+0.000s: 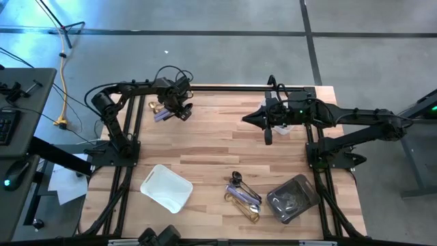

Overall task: Sort silverware by color (type)
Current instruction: Put the black spoon into the transparent bin

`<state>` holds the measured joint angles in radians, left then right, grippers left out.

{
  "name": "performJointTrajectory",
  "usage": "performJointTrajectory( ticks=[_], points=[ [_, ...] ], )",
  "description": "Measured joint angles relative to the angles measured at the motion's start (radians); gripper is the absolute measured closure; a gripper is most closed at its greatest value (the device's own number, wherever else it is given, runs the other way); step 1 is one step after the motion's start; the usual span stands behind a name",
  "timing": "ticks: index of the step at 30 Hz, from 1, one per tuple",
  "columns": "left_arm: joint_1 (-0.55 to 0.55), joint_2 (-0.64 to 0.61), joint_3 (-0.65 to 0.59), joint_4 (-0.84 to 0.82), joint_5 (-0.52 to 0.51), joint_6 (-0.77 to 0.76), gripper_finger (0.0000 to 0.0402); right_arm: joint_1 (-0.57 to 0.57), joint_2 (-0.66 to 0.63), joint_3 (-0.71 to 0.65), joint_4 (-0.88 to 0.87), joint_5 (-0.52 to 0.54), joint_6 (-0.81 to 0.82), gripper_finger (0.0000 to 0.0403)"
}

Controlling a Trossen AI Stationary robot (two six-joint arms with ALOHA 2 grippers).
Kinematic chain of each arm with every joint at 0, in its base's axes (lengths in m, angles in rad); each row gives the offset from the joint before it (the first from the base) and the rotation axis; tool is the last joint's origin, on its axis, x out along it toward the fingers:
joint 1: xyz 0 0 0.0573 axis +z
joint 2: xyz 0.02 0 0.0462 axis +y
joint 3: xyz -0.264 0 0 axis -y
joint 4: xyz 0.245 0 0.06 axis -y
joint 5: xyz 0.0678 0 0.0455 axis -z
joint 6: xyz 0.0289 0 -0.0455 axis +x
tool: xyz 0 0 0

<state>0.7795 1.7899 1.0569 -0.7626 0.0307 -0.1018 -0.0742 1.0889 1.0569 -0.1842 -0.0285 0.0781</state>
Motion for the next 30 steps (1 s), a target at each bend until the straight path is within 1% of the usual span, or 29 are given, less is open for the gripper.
performJointTrajectory(
  ticks=[3,10,30],
  points=[
    [0.0,0.018,0.005,-0.011,0.028,0.002,0.0234,0.0,0.0,0.0,0.0,0.0,0.0,0.0403],
    [0.0,0.061,0.007,-0.023,0.027,-0.006,0.0234,0.0,0.0,0.0,-0.001,-0.001,0.0,0.0403],
    [-0.001,0.062,0.002,-0.029,0.03,0.009,0.0234,0.0,0.0,0.0,-0.007,-0.001,0.0,0.0403]
  ],
)
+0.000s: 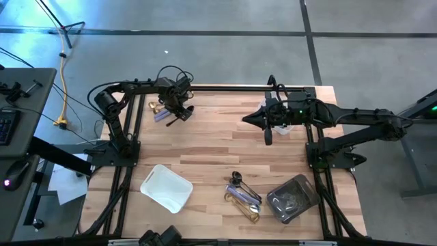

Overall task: Sort silverware by color (type)
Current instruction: Put the black spoon into the transparent bin

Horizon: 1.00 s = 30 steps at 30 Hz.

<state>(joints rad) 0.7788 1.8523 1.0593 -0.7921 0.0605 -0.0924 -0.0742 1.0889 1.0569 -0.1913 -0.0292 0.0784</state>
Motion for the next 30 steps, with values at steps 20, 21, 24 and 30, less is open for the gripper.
performJointTrajectory(
  ticks=[20,21,24,30],
  points=[
    [0.0,0.0,-0.001,-0.001,0.002,0.0,0.0234,0.0,0.0,0.0,0.0,0.0,0.014,0.0403],
    [0.0,0.0,-0.001,-0.001,0.002,0.0,0.0234,0.0,0.0,0.0,0.0,0.0,0.016,0.0403],
    [0.0,0.0,-0.001,-0.002,0.002,0.0,0.0234,0.0,0.0,0.0,0.0,0.0,0.018,0.0403],
    [0.0,0.0,-0.001,-0.002,0.002,0.0,0.0234,0.0,0.0,0.0,0.0,0.0,0.018,0.0403]
  ],
)
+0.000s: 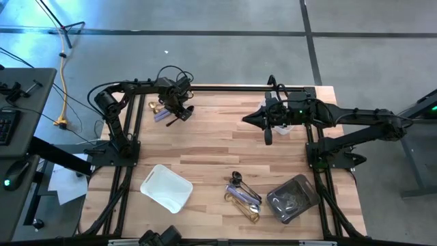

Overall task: Sort silverware by color (type)
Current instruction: Put the black spoon into the transparent bin

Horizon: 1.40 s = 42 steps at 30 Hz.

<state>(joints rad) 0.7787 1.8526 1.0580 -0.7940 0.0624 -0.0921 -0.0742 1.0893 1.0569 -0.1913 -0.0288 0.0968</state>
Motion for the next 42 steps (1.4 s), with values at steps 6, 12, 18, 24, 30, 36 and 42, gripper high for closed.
performJointTrajectory(
  ticks=[6,12,18,24,30,36,42],
  points=[
    [0.0,0.0,0.0,-0.001,0.0,0.0,0.0234,0.0,0.0,0.0,-0.002,0.0,0.0,0.0403],
    [0.0,0.0,0.0,-0.001,0.0,-0.002,0.0234,0.0,0.0,0.0,-0.02,0.0,0.0,0.0403],
    [-0.001,0.0,0.0,-0.001,-0.002,-0.001,0.0234,0.0,0.0,0.0,-0.033,0.0,0.0,0.0403],
    [-0.001,0.0,0.0,-0.001,-0.003,-0.008,0.0234,0.0,0.0,0.0,-0.051,0.0,-0.007,0.0403],
    [-0.009,0.0,0.0,-0.003,-0.008,-0.018,0.0234,0.0,0.0,0.0,-0.06,0.0,-0.008,0.0403],
    [-0.045,0.0,0.0,-0.005,-0.039,-0.028,0.0234,0.0,0.0,0.0,-0.061,0.0,-0.008,0.0403],
    [-0.076,0.0,0.0,-0.005,-0.062,-0.03,0.0252,0.0,0.0,0.0,-0.061,0.0,-0.008,0.0403]
  ],
)
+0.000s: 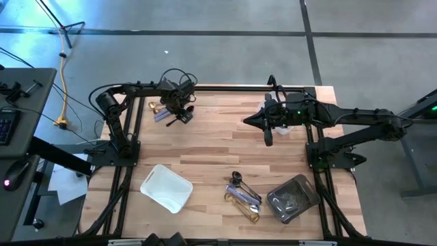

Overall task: Sort silverware by color (type)
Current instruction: Put the black spoon into the transparent bin

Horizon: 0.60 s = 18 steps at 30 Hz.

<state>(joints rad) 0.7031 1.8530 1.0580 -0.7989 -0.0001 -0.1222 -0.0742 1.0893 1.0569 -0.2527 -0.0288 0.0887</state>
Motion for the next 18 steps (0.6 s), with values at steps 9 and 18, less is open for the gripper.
performJointTrajectory(
  ticks=[9,18],
  points=[
    [-0.002,0.0,0.0,-0.002,0.045,0.033,0.0392,0.0,0.0,0.0,0.0,0.0,0.0,0.0403],
    [-0.003,-0.042,-0.007,-0.017,0.094,0.072,0.0399,0.0,0.0,0.0,0.0,0.0,-0.003,0.0403]
  ],
)
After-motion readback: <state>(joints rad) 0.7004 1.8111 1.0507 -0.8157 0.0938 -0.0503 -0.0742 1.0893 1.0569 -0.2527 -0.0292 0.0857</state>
